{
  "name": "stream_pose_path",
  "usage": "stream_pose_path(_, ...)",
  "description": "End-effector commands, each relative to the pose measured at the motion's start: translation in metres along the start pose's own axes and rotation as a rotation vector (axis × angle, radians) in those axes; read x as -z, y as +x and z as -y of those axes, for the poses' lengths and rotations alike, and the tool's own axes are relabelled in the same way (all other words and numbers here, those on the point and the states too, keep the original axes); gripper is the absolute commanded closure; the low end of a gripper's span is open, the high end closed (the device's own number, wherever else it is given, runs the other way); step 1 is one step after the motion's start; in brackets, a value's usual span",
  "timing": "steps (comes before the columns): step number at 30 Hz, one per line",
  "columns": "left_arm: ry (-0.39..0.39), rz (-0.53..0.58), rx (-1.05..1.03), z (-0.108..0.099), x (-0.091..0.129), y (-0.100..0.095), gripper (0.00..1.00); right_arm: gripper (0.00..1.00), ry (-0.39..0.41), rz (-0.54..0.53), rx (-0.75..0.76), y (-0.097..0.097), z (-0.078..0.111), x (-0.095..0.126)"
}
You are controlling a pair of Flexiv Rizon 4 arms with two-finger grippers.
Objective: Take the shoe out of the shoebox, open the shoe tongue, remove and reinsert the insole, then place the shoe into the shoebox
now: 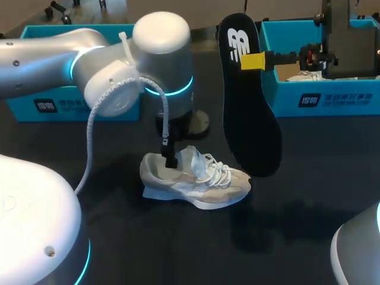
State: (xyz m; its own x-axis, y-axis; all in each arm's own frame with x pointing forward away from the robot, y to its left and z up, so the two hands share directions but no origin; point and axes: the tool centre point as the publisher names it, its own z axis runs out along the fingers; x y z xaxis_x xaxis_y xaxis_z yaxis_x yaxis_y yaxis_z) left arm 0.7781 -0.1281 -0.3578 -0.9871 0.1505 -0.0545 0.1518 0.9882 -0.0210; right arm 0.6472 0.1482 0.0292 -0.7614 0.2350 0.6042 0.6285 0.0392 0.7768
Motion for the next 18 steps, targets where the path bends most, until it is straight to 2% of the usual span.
stream_pose_path(1, -0.004, -0.013, -0.001, 0.01, -0.007, -0.006, 0.0, 1.0, 0.004, 0.001, -0.002, -0.001, -0.003, -0.004)
stream_pose_path(9, -0.004, -0.033, 0.003, 0.019, -0.018, -0.009, 0.0, 1.0, 0.004, 0.001, -0.002, -0.001, -0.003, -0.004)
stream_pose_path(18, -0.01, -0.044, 0.0, 0.013, -0.024, -0.011, 0.0, 1.0, 0.004, 0.001, -0.002, -0.001, -0.003, -0.004)
